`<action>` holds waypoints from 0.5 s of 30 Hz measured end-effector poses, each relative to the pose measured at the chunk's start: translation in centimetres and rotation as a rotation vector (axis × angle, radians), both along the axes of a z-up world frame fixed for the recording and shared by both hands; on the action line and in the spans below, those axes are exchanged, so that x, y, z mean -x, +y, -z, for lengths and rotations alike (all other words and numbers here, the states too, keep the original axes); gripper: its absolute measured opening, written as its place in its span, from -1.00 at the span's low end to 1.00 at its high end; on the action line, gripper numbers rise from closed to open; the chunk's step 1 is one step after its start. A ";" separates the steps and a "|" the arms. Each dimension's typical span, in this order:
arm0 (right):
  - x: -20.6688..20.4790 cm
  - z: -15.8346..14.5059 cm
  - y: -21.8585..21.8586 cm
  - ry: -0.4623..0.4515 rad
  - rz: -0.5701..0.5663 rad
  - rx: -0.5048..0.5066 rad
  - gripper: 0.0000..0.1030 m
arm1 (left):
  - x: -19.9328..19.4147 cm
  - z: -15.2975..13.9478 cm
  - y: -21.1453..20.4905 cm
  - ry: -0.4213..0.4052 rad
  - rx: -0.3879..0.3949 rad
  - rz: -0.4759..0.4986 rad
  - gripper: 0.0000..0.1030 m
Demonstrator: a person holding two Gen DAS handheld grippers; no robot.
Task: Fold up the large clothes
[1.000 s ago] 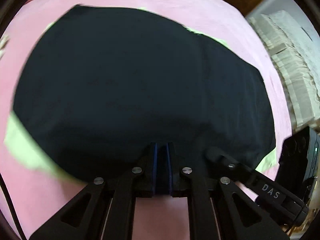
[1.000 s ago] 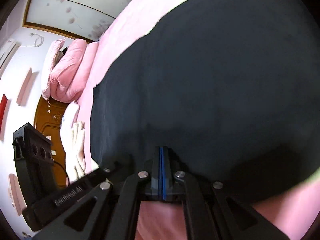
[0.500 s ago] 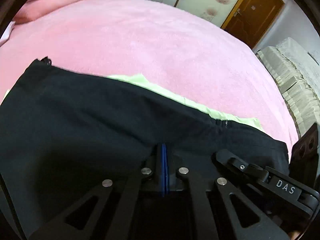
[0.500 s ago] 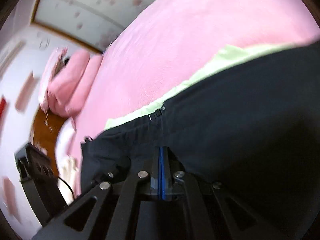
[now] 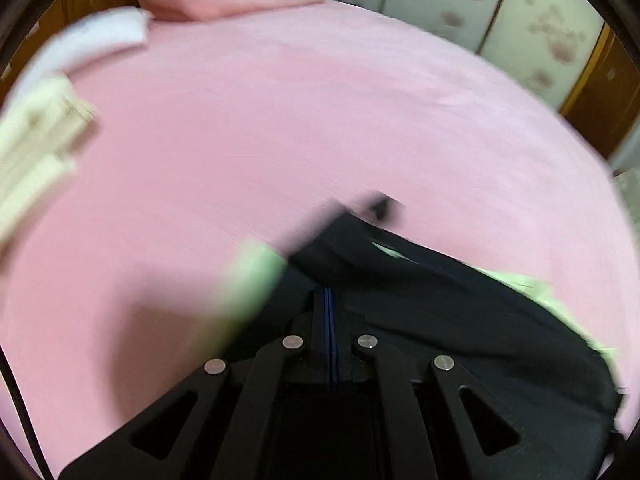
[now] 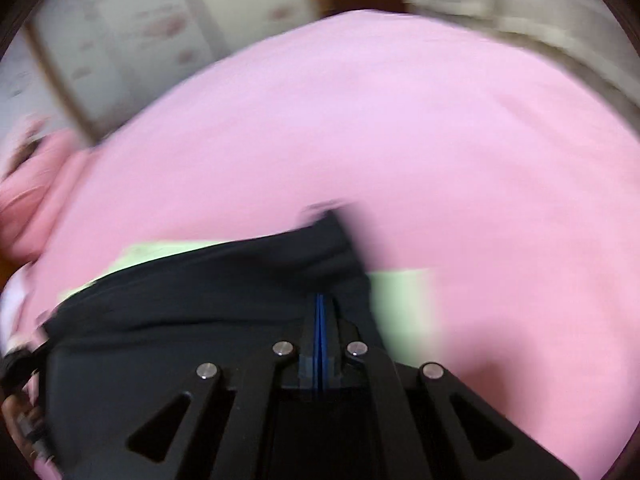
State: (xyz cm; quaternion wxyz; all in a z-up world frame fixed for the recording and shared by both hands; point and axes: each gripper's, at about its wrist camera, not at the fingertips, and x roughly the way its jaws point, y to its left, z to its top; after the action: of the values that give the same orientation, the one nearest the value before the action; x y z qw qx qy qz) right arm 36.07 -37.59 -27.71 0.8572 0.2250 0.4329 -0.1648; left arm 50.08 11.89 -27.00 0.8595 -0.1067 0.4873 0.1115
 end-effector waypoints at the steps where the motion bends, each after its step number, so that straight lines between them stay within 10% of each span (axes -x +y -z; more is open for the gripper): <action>1: 0.6 -0.5 -0.7 -0.004 0.039 -0.015 -1.00 | 0.0 -0.4 0.6 0.008 -0.019 0.004 -0.98; 4: 1.2 -2.7 0.4 -0.003 0.129 0.013 -0.87 | 0.7 -2.1 1.4 0.027 0.032 0.027 -0.98; 10: 1.0 -1.6 10.0 -0.175 -0.080 -0.537 -0.87 | 8.1 -5.3 -6.0 -0.041 0.328 0.308 -0.90; 15: 0.0 2.0 16.5 -0.069 -0.178 -0.670 -0.88 | 11.5 -2.5 -12.0 0.087 0.497 0.373 -0.90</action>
State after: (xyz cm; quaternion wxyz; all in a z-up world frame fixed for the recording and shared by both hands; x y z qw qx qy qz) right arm 36.09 -21.07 -29.68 0.7609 0.4606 0.4518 0.0695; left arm 38.60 -0.09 -24.48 0.7910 -0.2171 0.5472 -0.1662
